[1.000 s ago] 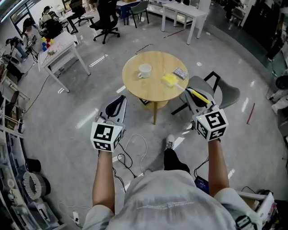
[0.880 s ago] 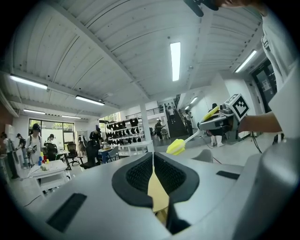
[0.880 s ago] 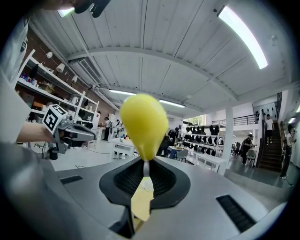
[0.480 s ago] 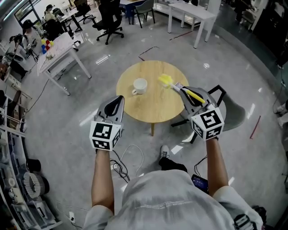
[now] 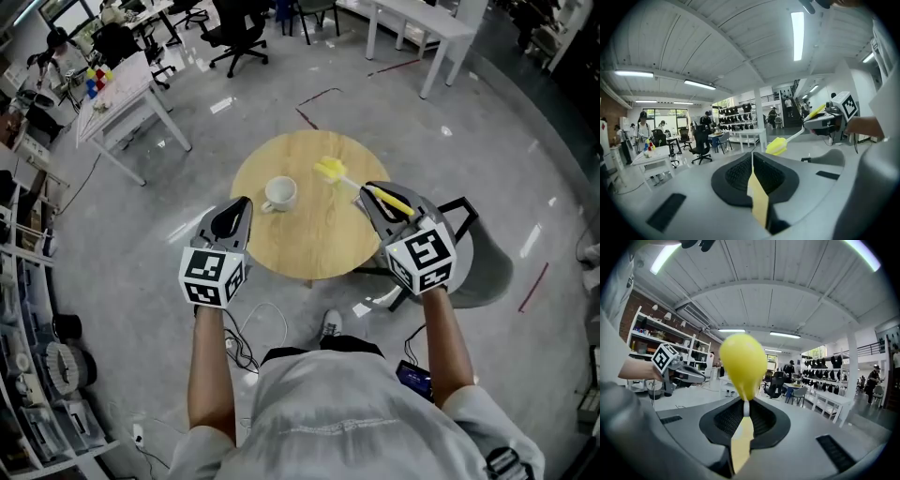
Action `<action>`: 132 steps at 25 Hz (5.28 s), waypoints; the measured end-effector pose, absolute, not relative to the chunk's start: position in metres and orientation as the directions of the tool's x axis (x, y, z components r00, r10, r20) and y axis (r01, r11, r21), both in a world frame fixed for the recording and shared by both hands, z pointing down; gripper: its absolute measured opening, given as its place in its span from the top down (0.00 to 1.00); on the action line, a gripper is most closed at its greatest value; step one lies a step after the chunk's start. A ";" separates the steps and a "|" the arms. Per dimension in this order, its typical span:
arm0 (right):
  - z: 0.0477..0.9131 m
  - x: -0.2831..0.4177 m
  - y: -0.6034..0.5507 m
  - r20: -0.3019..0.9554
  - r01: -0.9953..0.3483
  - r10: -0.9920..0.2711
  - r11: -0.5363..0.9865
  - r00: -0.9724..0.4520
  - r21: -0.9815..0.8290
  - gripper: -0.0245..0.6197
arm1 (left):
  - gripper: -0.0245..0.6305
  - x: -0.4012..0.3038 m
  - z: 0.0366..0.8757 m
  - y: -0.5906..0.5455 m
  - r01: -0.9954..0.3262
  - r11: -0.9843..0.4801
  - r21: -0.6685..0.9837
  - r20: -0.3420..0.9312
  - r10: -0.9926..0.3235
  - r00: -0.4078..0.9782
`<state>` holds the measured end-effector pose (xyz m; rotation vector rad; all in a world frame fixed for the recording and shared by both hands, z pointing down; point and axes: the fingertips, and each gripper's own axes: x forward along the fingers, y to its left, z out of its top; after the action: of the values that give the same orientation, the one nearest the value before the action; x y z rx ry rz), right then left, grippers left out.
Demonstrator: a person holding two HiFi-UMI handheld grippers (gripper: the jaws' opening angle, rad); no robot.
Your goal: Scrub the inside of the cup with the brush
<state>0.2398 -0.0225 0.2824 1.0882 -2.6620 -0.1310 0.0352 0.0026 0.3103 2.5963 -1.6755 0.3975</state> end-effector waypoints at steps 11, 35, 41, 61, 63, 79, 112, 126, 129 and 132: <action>0.317 0.200 -0.079 0.273 -0.589 -0.604 0.795 -0.749 0.143 0.87 | 0.94 0.030 0.377 -0.059 -0.867 -0.484 -0.115 0.416 -0.817 0.401; 0.427 0.081 -0.134 0.529 -0.602 -0.501 0.798 -0.685 -0.023 0.87 | 0.70 -0.018 0.620 -0.127 -0.643 -0.746 0.172 0.710 -0.358 0.606; 0.458 0.073 -0.135 0.581 -0.608 -0.471 0.793 -0.664 -0.051 0.87 | 0.84 -0.008 0.644 -0.125 -0.585 -0.784 0.208 0.692 -0.305 0.655; 0.479 0.047 -0.169 0.623 -0.627 -0.463 0.777 -0.630 -0.056 0.87 | 0.85 -0.020 0.643 -0.143 -0.467 -0.855 0.226 0.678 -0.206 0.706; 0.481 0.044 -0.174 0.620 -0.635 -0.466 0.769 -0.631 -0.070 0.87 | 0.85 -0.020 0.643 -0.144 -0.460 -0.858 0.227 0.677 -0.201 0.708; 0.526 0.016 -0.191 0.627 -0.672 -0.462 0.728 -0.627 -0.135 0.86 | 0.85 -0.017 0.663 -0.140 -0.435 -0.877 0.201 0.699 -0.183 0.692; 0.521 0.035 -0.199 0.636 -0.710 -0.583 0.700 -0.506 0.077 0.86 | 0.85 -0.019 0.670 -0.143 -0.455 -0.869 0.193 0.691 -0.209 0.692; 0.468 0.034 -0.192 0.602 -0.666 -0.609 0.727 -0.515 0.166 0.85 | 0.85 -0.018 0.660 -0.140 -0.458 -0.865 0.207 0.703 -0.194 0.684; 0.467 0.031 -0.191 0.617 -0.647 -0.582 0.748 -0.530 0.148 0.85 | 0.85 -0.018 0.661 -0.142 -0.462 -0.861 0.211 0.699 -0.198 0.688; 0.480 0.033 -0.187 0.658 -0.621 -0.545 0.770 -0.520 0.147 0.85 | 0.85 -0.017 0.662 -0.142 -0.465 -0.859 0.213 0.698 -0.199 0.688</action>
<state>0.0335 -0.1866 0.4805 0.8644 -2.2451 0.1377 -0.0171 -0.1422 0.6616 2.5251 -0.5196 0.9810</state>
